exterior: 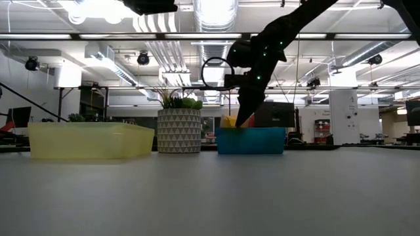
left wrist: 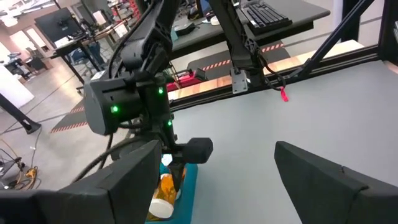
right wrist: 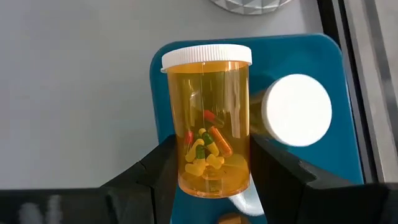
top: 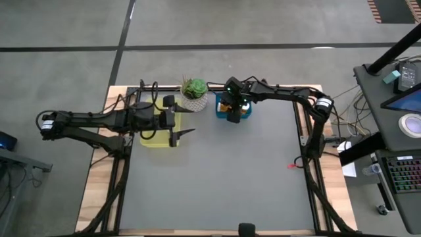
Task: Pick and place medicine bottles into bin by pill shape (circle, oval)
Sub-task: Put the orange capsule bottle into the blue bin
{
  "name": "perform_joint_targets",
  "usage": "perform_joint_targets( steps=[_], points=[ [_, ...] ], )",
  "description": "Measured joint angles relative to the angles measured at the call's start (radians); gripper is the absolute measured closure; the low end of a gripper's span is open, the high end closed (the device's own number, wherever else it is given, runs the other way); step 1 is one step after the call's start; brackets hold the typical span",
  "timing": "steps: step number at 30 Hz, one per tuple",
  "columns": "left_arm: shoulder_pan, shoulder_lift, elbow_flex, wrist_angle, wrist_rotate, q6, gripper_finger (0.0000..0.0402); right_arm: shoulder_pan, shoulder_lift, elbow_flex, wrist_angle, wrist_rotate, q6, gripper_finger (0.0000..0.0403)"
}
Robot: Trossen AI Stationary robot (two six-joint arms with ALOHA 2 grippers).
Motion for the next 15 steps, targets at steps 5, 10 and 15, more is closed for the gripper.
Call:
perform_joint_targets(
  steps=[5,10,15],
  points=[
    [0.000,0.000,0.000,0.007,0.000,0.000,0.0104,0.000,0.015,0.000,0.007,0.000,-0.015,0.0234],
    [0.000,0.000,0.000,0.008,0.000,0.000,0.0104,0.000,0.026,0.000,0.008,0.001,-0.021,0.0234],
    [0.000,0.000,0.000,0.012,0.000,0.000,0.0104,0.000,0.027,0.000,0.011,0.001,-0.023,0.0234]
  ],
)
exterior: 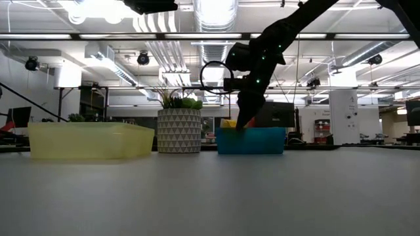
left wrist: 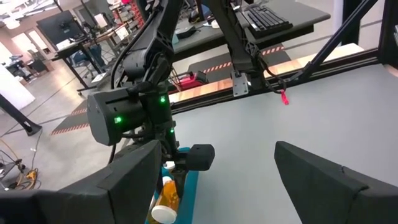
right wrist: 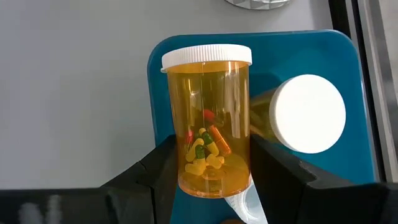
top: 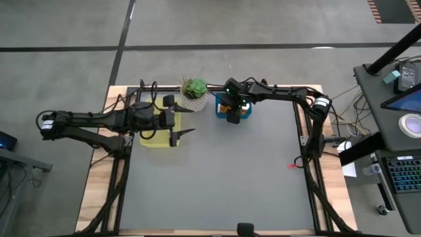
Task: Pick and place medicine bottles into bin by pill shape (circle, oval)
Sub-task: Put the orange capsule bottle into the blue bin, then return to Home Position
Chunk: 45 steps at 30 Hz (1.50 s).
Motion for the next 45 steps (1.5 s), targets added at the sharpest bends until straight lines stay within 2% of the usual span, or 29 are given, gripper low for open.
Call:
perform_joint_targets(
  steps=[3,15,23,29,34,40,45],
  points=[
    [0.000,0.000,0.000,0.001,0.000,0.000,0.0104,0.000,0.000,0.000,0.001,0.000,0.005,0.0228],
    [0.000,-0.003,0.000,0.003,0.000,0.000,0.0104,0.000,0.000,0.002,0.002,0.002,0.017,0.0157],
    [0.000,-0.003,-0.001,0.003,0.000,0.000,0.0104,0.004,-0.033,0.002,-0.006,-0.001,0.034,0.0161],
    [-0.006,-0.052,-0.045,0.001,0.000,-0.002,0.0104,0.064,-0.157,-0.031,-0.002,-0.001,0.086,0.0177],
    [-0.054,-0.170,-0.158,0.064,0.008,-0.011,0.0104,0.154,-0.326,-0.170,0.118,0.000,0.131,0.0191],
    [-0.129,-0.370,-0.316,0.135,0.008,-0.025,0.0105,0.268,-0.568,-0.436,0.353,-0.001,0.175,0.0204],
    [-0.147,-0.514,-0.440,0.170,0.008,-0.042,0.0105,0.339,-0.777,-0.660,0.571,0.000,0.217,0.0216]
  ],
)
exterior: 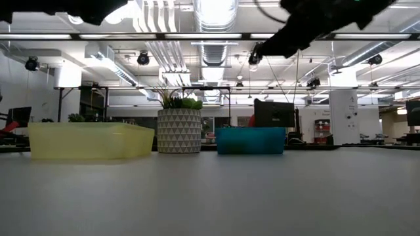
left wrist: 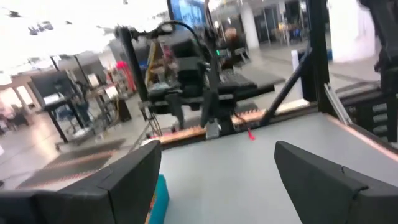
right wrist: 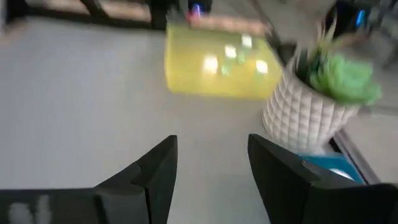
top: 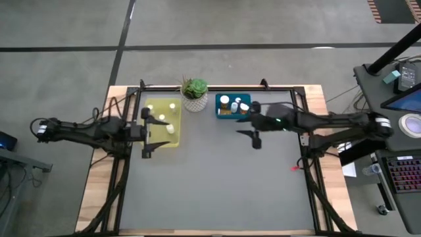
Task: Pick and place medicine bottles into bin by pill shape (circle, oval)
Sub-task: Return to Home Position
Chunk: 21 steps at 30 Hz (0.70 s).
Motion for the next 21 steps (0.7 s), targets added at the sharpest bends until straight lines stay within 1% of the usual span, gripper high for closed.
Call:
perform_joint_targets(
  steps=[5,9,11,15,18,21],
  points=[
    [0.000,-0.116,-0.126,0.127,0.000,0.015,0.0108,0.035,-0.178,-0.200,0.224,0.000,0.004,0.0226],
    [0.000,-0.211,-0.195,0.134,0.000,0.016,0.0130,0.037,-0.294,-0.326,0.342,-0.001,-0.006,0.0230],
    [0.001,-0.258,-0.230,0.138,-0.001,0.009,0.0151,0.037,-0.346,-0.384,0.395,-0.007,-0.017,0.0232],
    [0.001,-0.345,-0.293,0.209,-0.006,0.010,0.0207,0.037,-0.437,-0.488,0.500,-0.034,-0.019,0.0239],
    [0.002,-0.406,-0.325,0.205,-0.030,0.036,0.0254,0.037,-0.511,-0.536,0.509,-0.036,-0.018,0.0244],
    [0.002,-0.458,-0.339,0.203,-0.037,0.049,0.0297,0.037,-0.576,-0.576,0.510,-0.081,-0.017,0.0253]
  ],
)
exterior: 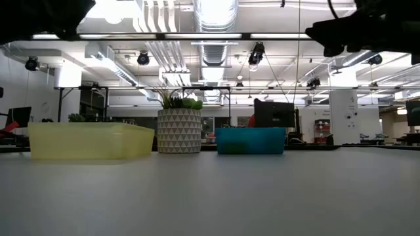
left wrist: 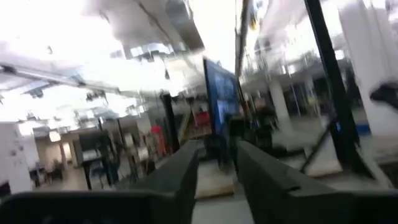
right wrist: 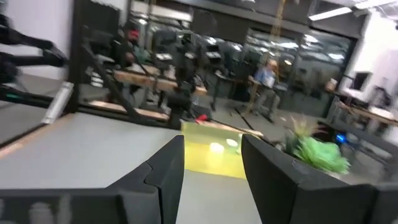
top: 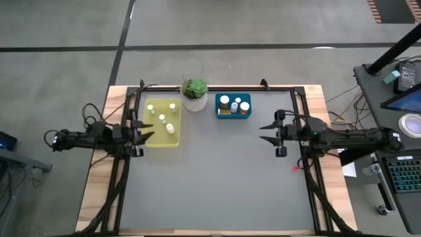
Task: Pick and place medicine bottles into bin by pill shape (circle, oval)
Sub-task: Return to Home Position
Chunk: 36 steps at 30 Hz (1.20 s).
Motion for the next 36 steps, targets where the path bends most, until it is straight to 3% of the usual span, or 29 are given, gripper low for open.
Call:
perform_joint_targets(
  steps=[6,14,29,36],
  points=[
    [0.000,0.021,-0.007,-0.094,-0.002,0.019,0.0359,0.000,-0.126,-0.076,0.001,-0.033,-0.007,0.0282],
    [0.000,0.015,-0.066,-0.106,0.014,0.016,0.0397,0.000,-0.256,-0.133,0.057,-0.079,-0.017,0.0322],
    [0.000,0.023,-0.104,-0.064,0.018,0.014,0.0401,-0.002,-0.293,-0.134,0.013,-0.158,0.018,0.0340],
    [0.000,0.022,-0.104,-0.063,0.018,0.014,0.0402,-0.002,-0.283,-0.134,0.008,-0.156,0.148,0.0340]
  ],
)
